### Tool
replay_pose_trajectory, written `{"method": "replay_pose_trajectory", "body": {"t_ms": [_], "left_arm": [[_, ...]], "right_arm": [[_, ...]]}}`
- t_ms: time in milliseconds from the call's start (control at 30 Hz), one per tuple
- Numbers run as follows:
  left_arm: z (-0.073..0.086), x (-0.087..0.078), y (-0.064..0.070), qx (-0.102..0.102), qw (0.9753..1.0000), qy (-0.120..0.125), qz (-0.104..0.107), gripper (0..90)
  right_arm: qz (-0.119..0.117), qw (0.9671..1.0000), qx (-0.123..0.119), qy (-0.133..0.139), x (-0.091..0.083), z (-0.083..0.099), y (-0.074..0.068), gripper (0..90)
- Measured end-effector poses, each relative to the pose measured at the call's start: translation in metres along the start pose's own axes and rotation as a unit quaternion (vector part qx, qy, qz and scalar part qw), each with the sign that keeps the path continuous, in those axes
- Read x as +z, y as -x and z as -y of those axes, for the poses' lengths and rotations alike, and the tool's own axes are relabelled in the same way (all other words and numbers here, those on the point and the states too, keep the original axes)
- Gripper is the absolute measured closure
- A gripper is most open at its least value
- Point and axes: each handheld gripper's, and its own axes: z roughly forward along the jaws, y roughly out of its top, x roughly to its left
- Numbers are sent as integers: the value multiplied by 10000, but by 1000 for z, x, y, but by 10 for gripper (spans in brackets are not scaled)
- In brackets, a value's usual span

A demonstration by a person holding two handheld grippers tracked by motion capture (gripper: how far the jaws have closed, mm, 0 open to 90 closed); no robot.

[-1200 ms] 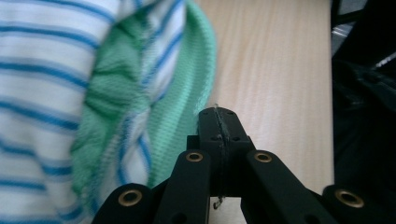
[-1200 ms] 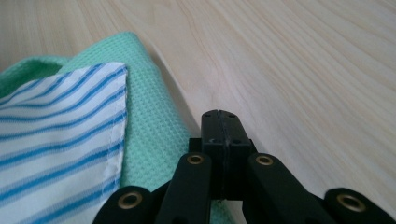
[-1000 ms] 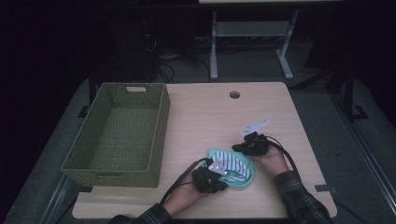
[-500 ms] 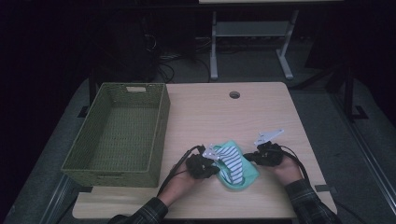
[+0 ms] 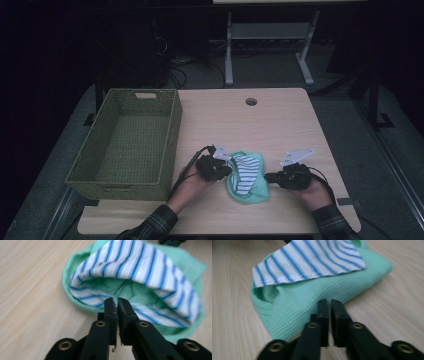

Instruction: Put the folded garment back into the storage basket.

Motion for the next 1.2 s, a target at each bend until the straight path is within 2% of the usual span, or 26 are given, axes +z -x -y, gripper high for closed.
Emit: {"method": "replay_pose_trajectory", "body": {"t_ms": [167,200,233,300,367,467,500,533,667,700,867,933,967,1033,1200], "left_arm": [[-5,-5,0,170,9997,-48,155,699],[-5,-5,0,170,9997,-48,155,666],[-7,-4,1,303,9993,-127,157,636],[-9,-3,0,407,9989,-184,150,574],[-11,-1,-2,463,9982,-299,255,525],[-15,3,-4,611,9962,-511,358,457],[-17,5,-5,670,9958,-518,360,436],[-18,7,-5,645,9959,-506,391,416],[-23,11,-8,794,9935,-650,493,358],[-24,12,-8,762,9938,-636,499,343],[-27,18,-11,889,9909,-785,630,261],[-28,22,-10,946,9894,-864,683,242],[-28,22,-10,946,9894,-864,683,230],[-29,27,-10,1071,9864,-995,745,223],[-28,36,-12,1079,9852,-1095,759,205]], "right_arm": [[271,9991,272,181,-9,13,5,548],[271,9991,272,181,-9,13,5,548],[409,9984,343,183,-12,19,8,452],[607,9974,337,178,-13,23,10,390],[781,9961,363,189,-14,27,12,329],[903,9947,465,140,-13,29,17,282],[924,9947,435,119,-12,29,18,273],[942,9945,440,120,-12,30,19,260],[1051,9933,459,112,-10,32,23,209],[1083,9928,494,115,-10,33,23,200],[1185,9917,454,184,-10,35,27,164],[1234,9913,425,194,-9,36,27,145],[1234,9912,429,224,-8,37,27,142],[1232,9913,401,233,-8,37,28,142],[1230,9913,408,236,-8,37,28,142]]}}
